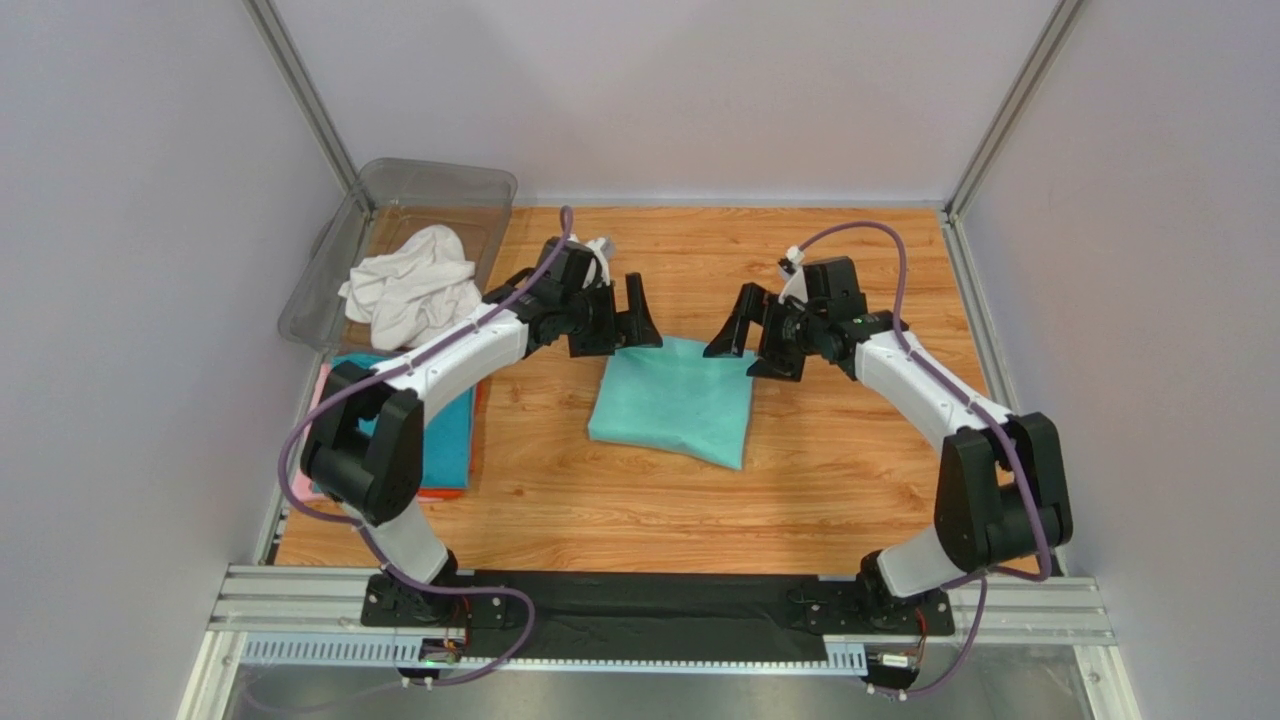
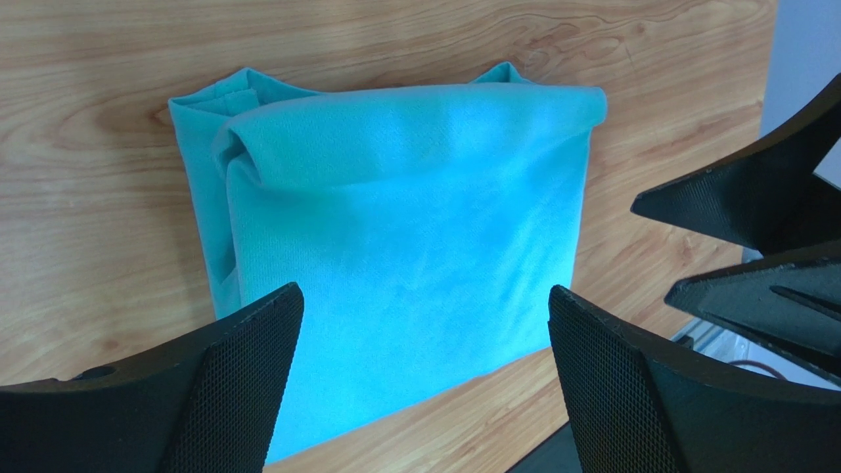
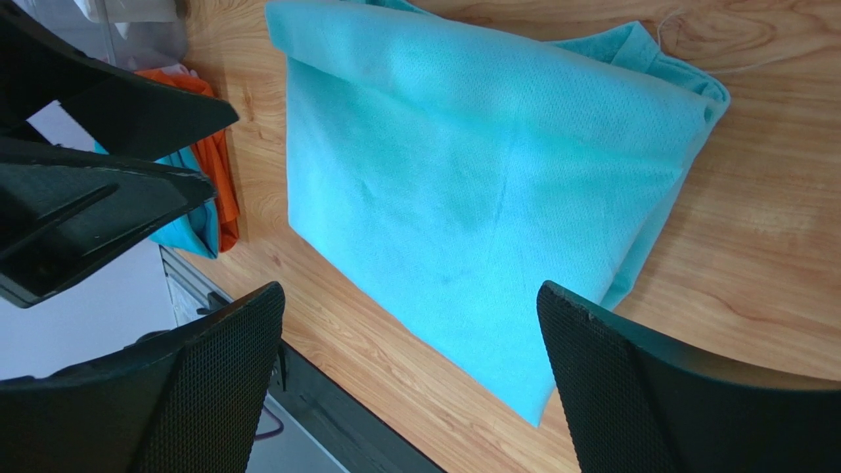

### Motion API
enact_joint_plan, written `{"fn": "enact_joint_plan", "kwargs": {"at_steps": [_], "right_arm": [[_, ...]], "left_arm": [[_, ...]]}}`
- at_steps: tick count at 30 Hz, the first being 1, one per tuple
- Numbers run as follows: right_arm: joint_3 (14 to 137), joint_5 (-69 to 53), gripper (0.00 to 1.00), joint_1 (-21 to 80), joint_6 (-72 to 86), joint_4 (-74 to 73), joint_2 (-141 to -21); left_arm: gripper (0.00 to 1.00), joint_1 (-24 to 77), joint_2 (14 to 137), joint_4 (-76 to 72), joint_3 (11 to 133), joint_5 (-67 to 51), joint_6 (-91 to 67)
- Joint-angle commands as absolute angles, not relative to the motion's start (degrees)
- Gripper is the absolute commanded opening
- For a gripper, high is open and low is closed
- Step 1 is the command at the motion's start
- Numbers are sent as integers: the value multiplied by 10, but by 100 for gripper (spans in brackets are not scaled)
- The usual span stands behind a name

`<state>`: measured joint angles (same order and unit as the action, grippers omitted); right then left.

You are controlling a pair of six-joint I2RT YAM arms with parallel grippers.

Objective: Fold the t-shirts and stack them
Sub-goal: Fold the tshirt

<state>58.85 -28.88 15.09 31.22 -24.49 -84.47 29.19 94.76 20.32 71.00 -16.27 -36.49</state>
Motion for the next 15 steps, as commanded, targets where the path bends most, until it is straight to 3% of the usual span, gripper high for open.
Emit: {"fn": "enact_joint_plan", "kwargs": {"at_steps": [1,15], "right_arm": [[604,-316,100,153,316,-189,-881],[744,-275,100,144,286,-226,-1065]], "left_arm": [[100,287,997,158,740,-196,-368],[100,280,1155,188,868,-167,-359]]}}
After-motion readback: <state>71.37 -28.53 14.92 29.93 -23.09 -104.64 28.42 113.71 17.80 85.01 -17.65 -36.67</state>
